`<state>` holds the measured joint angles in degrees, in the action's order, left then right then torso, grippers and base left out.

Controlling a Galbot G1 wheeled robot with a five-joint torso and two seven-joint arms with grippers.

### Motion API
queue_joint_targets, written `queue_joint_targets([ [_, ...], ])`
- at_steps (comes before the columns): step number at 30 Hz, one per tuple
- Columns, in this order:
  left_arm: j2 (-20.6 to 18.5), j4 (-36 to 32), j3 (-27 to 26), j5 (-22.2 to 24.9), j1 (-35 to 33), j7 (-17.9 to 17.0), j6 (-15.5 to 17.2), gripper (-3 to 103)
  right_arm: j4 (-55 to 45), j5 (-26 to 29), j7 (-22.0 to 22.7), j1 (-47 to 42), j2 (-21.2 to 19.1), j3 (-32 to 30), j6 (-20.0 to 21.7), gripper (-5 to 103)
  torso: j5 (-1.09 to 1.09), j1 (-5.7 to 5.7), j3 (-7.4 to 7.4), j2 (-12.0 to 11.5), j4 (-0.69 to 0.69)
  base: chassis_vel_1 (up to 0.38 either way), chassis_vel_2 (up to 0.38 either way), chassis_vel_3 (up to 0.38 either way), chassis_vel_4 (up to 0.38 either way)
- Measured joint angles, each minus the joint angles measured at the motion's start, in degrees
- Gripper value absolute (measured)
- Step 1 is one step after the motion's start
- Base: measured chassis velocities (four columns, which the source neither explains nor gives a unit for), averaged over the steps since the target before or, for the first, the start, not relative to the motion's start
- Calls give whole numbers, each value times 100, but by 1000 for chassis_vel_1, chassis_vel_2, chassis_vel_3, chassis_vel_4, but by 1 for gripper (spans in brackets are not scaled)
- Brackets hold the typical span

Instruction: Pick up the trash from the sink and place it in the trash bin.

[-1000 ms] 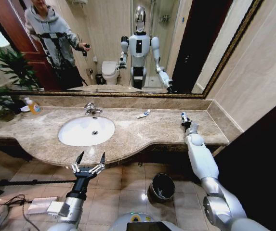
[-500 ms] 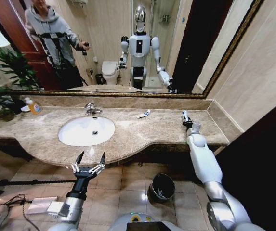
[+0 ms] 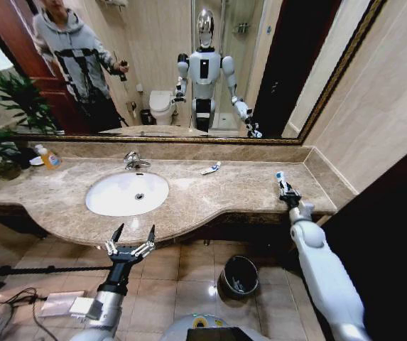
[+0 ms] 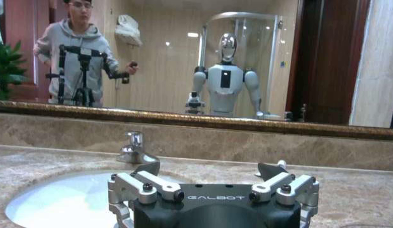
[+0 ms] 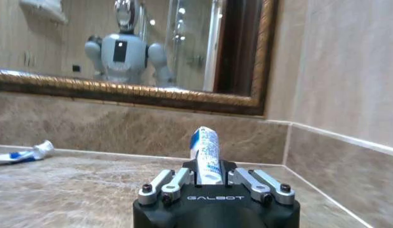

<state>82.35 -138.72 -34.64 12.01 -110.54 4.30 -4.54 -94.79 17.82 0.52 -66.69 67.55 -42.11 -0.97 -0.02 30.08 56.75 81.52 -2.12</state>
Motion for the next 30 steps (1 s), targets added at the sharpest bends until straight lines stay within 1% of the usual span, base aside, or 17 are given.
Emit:
queue_joint_targets([
  [3,-1,0,0,0,0,1,0,100,-763,142,-67,-1041,202,-453,-281,23,1,-1,0,0,2,0,0,0,0],
  [4,-1,0,0,0,0,1,0,100,-763,142,-67,-1041,202,-453,-281,23,1,-1,0,0,2,0,0,0,0],
  [5,-1,0,0,0,0,2,0,100,-979,166,-89,-1346,298,-574,-378,23,1,-1,-1,0,2,0,0,0,0],
  [6,-1,0,0,0,0,2,0,100,-1032,172,-94,-1421,324,-599,-404,23,0,-1,-1,0,2,0,0,0,0],
  [8,-1,0,0,0,0,1,0,100,-1306,192,-131,-1987,524,-726,-624,23,0,-1,-1,0,2,0,0,0,0],
  [13,-1,0,0,0,0,1,0,100,-1308,168,-171,-2394,662,-733,-839,23,2,-1,0,1,2,0,0,0,0],
  [14,-1,0,0,0,0,2,0,100,-1083,54,-193,-2580,757,-676,-1042,23,3,-1,0,0,2,0,0,0,0],
  [15,-1,0,0,0,0,2,0,100,-1083,54,-193,-2580,757,-676,-1042,23,3,-1,0,0,2,0,0,0,0],
  [16,-1,0,0,0,0,2,0,100,-907,-56,-199,-2610,801,-638,-1144,23,0,0,0,0,1,0,0,0,0],
  [17,-1,0,0,0,0,2,0,100,-543,-138,-182,-2731,906,-415,-1195,23,4,1,1,0,0,0,0,0,0],
  [18,-1,0,0,0,0,2,0,100,-454,-158,-187,-2772,953,-333,-1196,23,-2,1,1,0,1,0,0,0,0],
  [20,-1,0,0,0,0,2,0,100,-351,-223,-197,-2780,1006,-263,-1196,23,-2,0,0,0,2,0,0,0,0],
  [21,-1,0,0,0,-1,2,0,100,-235,-309,-206,-2763,1061,-206,-1202,23,3,0,0,0,1,0,0,0,0],
  [23,-1,0,0,0,0,2,0,100,16,-489,-222,-2687,1196,-103,-1226,23,2,0,0,0,1,0,0,0,0],
  [30,0,0,0,0,0,2,0,100,555,-773,-360,-2576,1347,88,-1211,23,1,1,1,0,1,0,0,0,0],
])
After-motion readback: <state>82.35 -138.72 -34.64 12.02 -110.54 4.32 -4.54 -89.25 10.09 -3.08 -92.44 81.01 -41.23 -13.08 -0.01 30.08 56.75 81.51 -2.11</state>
